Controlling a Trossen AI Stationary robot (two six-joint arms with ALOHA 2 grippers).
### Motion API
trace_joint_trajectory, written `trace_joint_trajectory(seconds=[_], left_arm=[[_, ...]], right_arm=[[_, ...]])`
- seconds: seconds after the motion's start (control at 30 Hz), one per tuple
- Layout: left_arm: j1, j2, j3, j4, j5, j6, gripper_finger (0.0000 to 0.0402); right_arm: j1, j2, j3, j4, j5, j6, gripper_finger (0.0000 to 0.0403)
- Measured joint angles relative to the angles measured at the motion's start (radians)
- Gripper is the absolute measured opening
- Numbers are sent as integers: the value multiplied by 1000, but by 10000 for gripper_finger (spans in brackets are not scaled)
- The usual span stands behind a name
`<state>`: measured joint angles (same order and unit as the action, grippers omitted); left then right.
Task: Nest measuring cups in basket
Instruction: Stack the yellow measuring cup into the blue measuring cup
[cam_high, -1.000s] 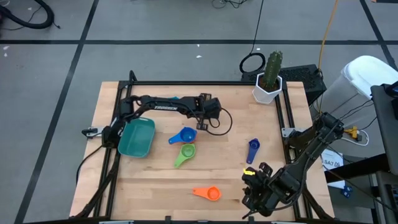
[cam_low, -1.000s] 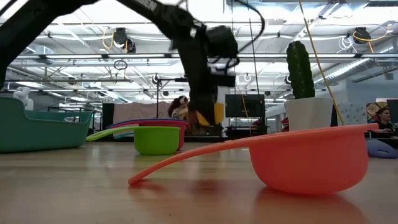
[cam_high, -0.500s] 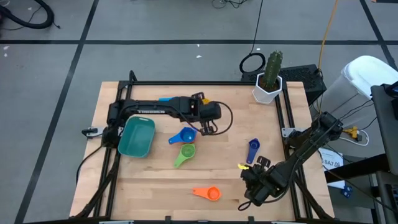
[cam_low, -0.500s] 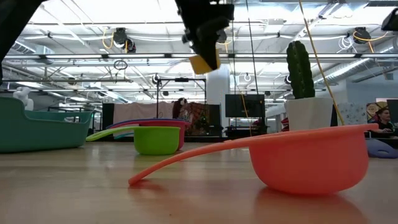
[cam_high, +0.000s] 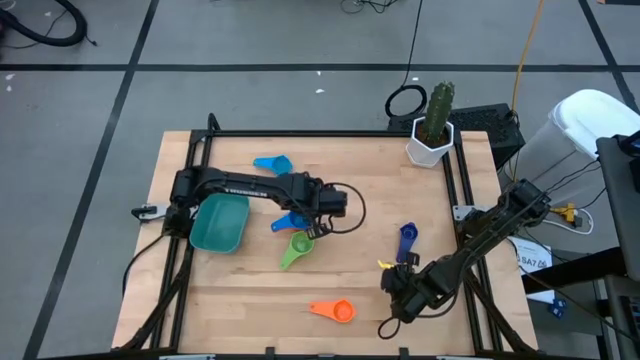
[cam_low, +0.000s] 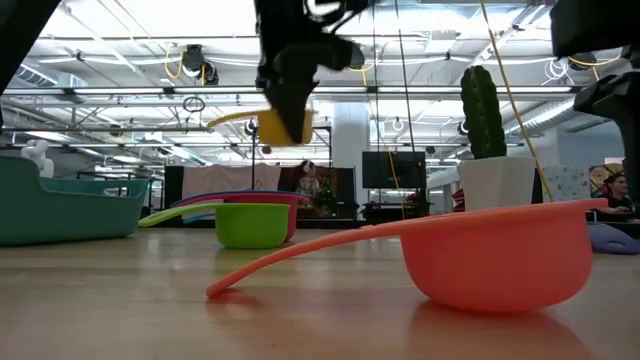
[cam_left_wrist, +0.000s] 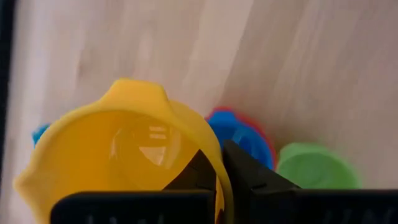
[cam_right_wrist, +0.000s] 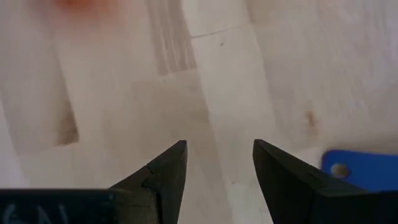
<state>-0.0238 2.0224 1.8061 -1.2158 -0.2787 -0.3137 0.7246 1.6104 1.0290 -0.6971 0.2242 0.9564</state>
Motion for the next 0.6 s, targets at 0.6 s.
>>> trace_joint_trajectory(seconds=[0.6], left_arm=[[-58,1,-134,115,80,-101,10]], right_arm=[[3,-47,0,6,-195,90,176]])
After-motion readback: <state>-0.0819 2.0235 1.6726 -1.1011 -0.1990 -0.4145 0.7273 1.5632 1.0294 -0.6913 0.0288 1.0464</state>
